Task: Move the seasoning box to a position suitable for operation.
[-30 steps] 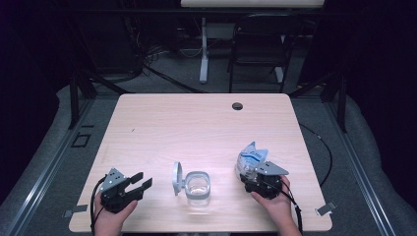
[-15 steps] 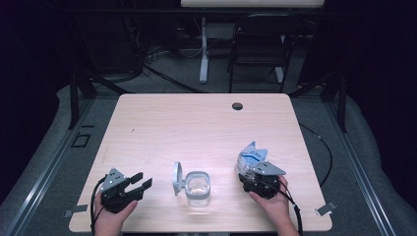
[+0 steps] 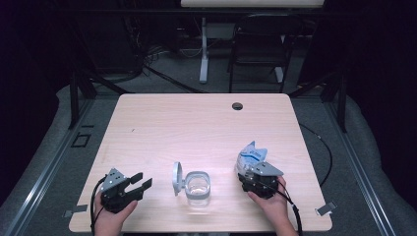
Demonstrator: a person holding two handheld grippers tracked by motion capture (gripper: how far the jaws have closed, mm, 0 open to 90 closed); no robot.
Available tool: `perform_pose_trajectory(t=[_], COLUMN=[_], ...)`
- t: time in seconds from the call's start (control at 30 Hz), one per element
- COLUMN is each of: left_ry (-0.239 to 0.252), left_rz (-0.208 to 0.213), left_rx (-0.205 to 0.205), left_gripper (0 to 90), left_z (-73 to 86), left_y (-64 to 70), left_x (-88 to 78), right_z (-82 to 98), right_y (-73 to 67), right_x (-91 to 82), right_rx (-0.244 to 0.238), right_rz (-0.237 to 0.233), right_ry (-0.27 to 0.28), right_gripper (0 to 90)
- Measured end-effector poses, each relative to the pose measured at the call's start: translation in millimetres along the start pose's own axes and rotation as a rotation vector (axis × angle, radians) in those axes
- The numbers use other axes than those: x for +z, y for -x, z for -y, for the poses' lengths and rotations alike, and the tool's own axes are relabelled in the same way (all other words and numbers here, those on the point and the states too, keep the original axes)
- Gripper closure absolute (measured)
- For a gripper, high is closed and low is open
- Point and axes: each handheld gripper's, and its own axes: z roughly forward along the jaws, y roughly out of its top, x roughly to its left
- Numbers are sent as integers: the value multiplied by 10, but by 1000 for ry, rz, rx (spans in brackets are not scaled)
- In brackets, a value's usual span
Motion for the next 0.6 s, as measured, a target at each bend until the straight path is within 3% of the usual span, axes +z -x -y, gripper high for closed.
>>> perform_pose_trajectory(t=[0.6], left_ry=[-4], left_rz=[0], left_rx=[-1], left_gripper=[541], left_z=[1], left_y=[-18], left_x=[-6], right_z=[11], right_y=[-39], right_x=[18], right_rx=[6], right_rz=[21], right_ry=[15], right_gripper=[391])
